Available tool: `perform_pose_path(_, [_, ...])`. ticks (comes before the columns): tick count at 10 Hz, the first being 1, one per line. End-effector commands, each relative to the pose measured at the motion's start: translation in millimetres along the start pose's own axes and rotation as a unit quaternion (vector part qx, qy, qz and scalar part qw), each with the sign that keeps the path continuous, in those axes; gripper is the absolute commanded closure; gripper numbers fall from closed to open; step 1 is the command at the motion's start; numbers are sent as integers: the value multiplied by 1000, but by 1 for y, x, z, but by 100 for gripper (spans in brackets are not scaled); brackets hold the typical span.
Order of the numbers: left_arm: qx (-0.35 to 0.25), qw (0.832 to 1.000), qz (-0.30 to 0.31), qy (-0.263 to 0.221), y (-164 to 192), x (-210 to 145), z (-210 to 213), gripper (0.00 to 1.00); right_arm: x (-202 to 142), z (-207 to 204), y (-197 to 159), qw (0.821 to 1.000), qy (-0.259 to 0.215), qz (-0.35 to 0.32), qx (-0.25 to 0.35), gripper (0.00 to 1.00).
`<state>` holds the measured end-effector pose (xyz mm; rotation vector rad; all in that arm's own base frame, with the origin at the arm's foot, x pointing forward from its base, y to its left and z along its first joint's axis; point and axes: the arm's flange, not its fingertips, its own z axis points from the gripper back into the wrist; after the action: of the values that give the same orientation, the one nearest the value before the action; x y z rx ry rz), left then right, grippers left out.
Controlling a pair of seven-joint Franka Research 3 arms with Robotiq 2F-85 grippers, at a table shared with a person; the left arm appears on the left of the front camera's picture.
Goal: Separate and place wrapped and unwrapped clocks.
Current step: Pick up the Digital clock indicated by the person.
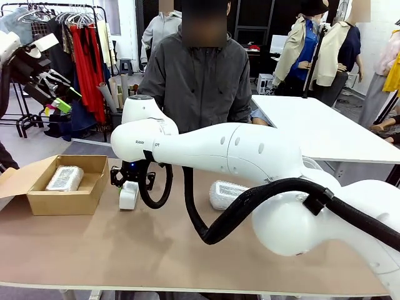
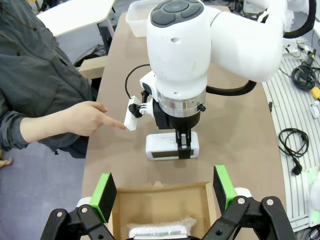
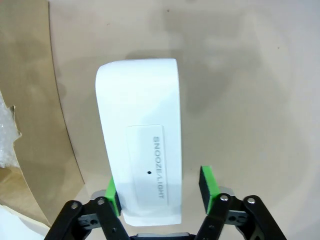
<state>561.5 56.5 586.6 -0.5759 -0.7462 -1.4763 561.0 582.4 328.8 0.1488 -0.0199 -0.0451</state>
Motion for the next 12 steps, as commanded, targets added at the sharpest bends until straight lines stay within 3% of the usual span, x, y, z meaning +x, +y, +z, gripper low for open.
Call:
perform_pose_path(1, [-1,1000,-8,-1,-2,0,2,0,-2,3,0,1000,-7,-9,-7,74])
perform_pose_path(2, [-1,1000,-8,-1,-2,0,2,0,-2,4,-1,1000,-8,-5,-9,93])
perform_pose_path(3, [-1,1000,-8,-1,-2,0,2,0,-3,4,-1,1000,-6,-5,-4,100])
perform_pose_path(7, [-1,1000,-8,-1,-2,0,2,0,-13,22,-4,1000,-24,-1,-16,100])
perform_pose_path(12, [-1,1000,-8,-1,-2,0,2,0,-65,125,-23,998,7,34,-55,100])
